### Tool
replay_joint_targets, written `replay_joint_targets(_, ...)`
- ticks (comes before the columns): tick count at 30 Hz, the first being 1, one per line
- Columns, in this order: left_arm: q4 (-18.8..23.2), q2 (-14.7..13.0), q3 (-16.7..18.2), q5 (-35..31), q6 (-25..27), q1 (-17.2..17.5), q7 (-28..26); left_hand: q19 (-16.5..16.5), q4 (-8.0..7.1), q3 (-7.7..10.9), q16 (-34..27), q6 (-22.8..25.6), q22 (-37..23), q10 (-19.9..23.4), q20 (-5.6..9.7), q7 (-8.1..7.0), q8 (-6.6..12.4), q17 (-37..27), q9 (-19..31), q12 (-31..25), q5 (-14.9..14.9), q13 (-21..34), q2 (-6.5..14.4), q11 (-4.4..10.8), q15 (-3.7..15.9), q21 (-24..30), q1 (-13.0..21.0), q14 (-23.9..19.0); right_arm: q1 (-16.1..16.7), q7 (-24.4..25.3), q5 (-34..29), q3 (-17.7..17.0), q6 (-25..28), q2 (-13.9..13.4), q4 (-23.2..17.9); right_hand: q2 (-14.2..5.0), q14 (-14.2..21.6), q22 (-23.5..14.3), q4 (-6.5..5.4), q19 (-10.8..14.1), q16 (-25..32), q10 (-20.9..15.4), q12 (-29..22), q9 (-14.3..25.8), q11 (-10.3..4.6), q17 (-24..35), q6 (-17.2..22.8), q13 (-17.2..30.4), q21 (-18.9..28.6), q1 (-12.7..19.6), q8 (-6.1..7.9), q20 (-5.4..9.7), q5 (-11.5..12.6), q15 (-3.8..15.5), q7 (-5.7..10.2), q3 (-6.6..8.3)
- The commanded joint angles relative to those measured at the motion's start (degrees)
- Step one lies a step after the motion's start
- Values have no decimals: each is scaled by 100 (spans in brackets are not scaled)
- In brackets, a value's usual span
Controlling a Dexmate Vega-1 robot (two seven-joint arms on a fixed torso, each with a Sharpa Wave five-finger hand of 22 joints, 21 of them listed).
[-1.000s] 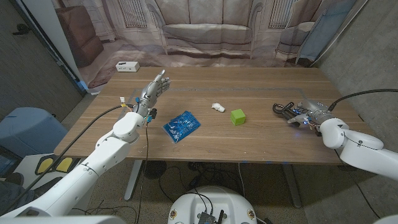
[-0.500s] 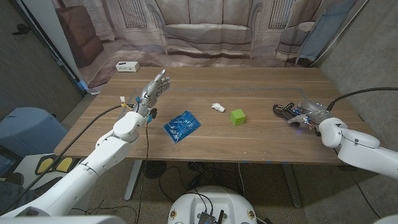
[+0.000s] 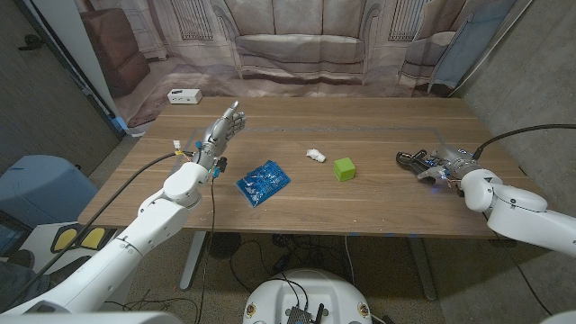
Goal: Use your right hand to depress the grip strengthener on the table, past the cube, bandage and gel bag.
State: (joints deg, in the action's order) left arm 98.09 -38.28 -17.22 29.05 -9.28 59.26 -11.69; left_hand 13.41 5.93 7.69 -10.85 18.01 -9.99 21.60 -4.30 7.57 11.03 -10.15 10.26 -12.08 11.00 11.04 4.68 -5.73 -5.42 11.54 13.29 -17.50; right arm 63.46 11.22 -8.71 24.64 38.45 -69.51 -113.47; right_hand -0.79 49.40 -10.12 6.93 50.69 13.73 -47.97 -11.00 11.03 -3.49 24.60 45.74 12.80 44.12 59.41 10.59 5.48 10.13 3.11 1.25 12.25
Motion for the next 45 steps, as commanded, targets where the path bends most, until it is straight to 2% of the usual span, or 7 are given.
replay_joint_targets(1,2,-8,42,8,-40,38,-16,12,8,49,4,41,-32,59,3,-14,-14,-18,16,10,1,12,19,2,-10,-15,30,-31,-149,-173,22,147,125,-49,-6,-226,203,-14,-4,-93,-35,31,9,17,-28,11,203,-14,-24,138,30,-37,27,485,235,-38)
replay_joint_targets(12,-16,-14,4,48,19,13,53,10,7,50,2,41,-32,58,2,-16,-14,-19,16,10,1,12,21,2,-12,-15,30,-36,-277,-311,-55,306,198,-71,-8,-133,-6,-11,2,-252,-81,270,66,5,-66,3,-70,-64,-82,13,-28,-142,8,407,253,-99)
replay_joint_targets(16,-17,-12,2,43,6,10,54,11,7,50,3,40,-32,59,1,-18,-15,-19,16,10,1,12,21,2,-10,-15,30,-34,-347,-434,-61,366,284,-74,-22,-116,-132,-11,-9,-369,-75,514,104,3,-96,36,-317,-91,-130,-68,-59,-212,2,359,266,-137)
replay_joint_targets(25,0,-37,-4,54,34,-2,85,13,7,51,3,36,-32,55,3,-22,-16,-19,16,12,0,12,22,1,-5,-14,31,-34,-481,-614,-137,500,422,-80,-45,-95,-302,-10,-26,-477,-86,714,107,4,-86,63,-521,-111,-178,-165,-60,-238,-1,286,258,-182)
replay_joint_targets(33,-6,-39,-10,56,35,-15,96,12,7,51,3,38,-32,56,2,-13,-15,-19,16,11,0,12,23,7,-9,-14,31,-34,-594,-786,-231,619,544,-108,-79,-47,-548,-9,-32,-649,-118,1085,121,10,-65,79,-886,-129,-261,-284,-70,-304,1,194,203,-242)
replay_joint_targets(40,-31,-35,-26,57,36,-40,120,11,7,52,3,43,-32,61,-1,-15,-14,-19,16,10,0,12,24,0,-7,-14,32,-35,-593,-834,-224,617,476,-174,-100,-24,-744,-9,-35,-795,-128,1393,125,15,-38,102,-1144,-138,-336,-372,-56,-380,7,127,231,-285)
replay_joint_targets(45,-46,-26,-33,58,29,-50,122,14,7,52,1,47,-32,65,1,-14,-12,-19,16,8,0,12,24,2,-9,-13,32,-39,-607,-850,-271,640,530,-184,-125,95,-1079,-7,-23,-1027,-244,1755,123,20,-50,27,-1453,-143,-458,-489,-51,-522,47,-50,265,-341)
